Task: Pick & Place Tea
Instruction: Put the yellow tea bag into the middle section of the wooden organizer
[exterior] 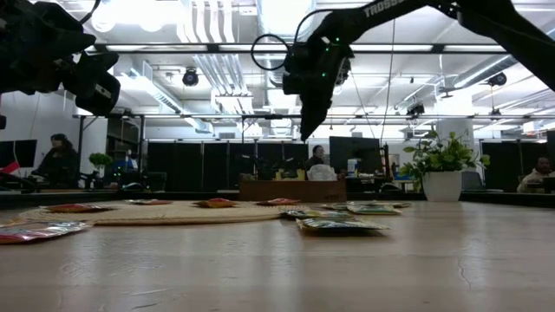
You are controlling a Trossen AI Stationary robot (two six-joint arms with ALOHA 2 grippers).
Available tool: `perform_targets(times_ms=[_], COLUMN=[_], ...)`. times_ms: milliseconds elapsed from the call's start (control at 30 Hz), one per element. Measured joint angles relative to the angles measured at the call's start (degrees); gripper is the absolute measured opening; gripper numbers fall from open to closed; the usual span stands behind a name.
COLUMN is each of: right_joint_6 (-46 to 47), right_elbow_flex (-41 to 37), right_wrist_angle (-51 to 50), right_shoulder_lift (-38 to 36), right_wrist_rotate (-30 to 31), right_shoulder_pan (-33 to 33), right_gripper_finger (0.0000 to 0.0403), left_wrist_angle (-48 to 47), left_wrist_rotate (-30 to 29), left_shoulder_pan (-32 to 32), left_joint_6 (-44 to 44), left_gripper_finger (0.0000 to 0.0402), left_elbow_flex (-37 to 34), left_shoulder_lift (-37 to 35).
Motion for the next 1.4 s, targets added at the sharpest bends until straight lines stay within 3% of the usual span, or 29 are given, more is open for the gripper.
perform_targets(times_ms=[267,633,867,1167,1300,1400], right_joint_6=[0.94,5.75,2.61,-12.26,-16.86,-14.60], right_elbow_flex=[-0.14,-4.95,-17.99,-38.27,-45.01,-48.32], right_wrist_angle=[-9.88,-11.42,-4.45,10.78,16.42,20.96], right_shoulder_lift=[-0.81,-3.05,-11.68,-28.03,-31.77,-32.41], right_wrist_rotate=[0.20,0.61,0.72,0.81,0.83,0.79], right_shoulder_pan=[5.14,13.68,14.84,13.00,11.95,11.71], right_gripper_finger=[0.0327,0.0327,0.0327,0.0327,0.0327,0.0327], left_wrist_angle=[0.00,0.00,0.00,0.00,0.00,0.00], left_wrist_rotate=[0.00,0.01,0.01,0.02,0.01,0.01], left_shoulder_pan=[-0.01,0.00,-0.02,-0.02,-0.02,-0.02], left_joint_6=[0.00,0.00,0.00,0.00,0.00,0.00], left_gripper_finger=[0.0138,0.0138,0.0138,0.0138,0.0138,0.0138], left_elbow_flex=[0.00,0.00,0.00,0.00,0.00,0.00], left_shoulder_lift=[0.00,0.00,0.00,-0.02,0.00,-0.01])
